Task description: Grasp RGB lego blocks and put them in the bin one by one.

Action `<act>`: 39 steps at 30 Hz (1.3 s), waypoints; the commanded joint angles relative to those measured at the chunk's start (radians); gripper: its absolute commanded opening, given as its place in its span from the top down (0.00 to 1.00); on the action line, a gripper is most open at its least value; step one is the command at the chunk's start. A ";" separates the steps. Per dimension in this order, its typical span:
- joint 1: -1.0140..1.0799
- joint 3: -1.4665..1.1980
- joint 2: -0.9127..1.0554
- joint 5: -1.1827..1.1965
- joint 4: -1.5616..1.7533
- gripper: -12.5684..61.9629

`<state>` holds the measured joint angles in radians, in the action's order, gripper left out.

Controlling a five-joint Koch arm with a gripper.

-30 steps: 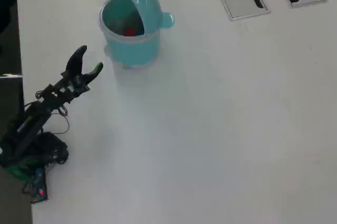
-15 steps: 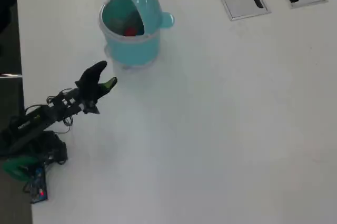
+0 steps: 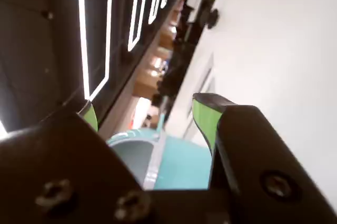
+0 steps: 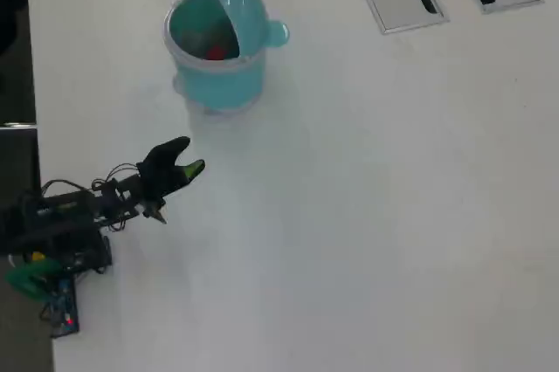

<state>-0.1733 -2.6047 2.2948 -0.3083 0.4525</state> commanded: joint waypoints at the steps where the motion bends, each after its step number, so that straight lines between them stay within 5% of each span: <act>1: 0.011 0.014 0.066 0.011 0.178 0.38; 39: 0.118 -0.566 0.064 0.061 0.629 0.38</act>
<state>-0.0598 -3.0910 2.2948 -0.2623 0.8928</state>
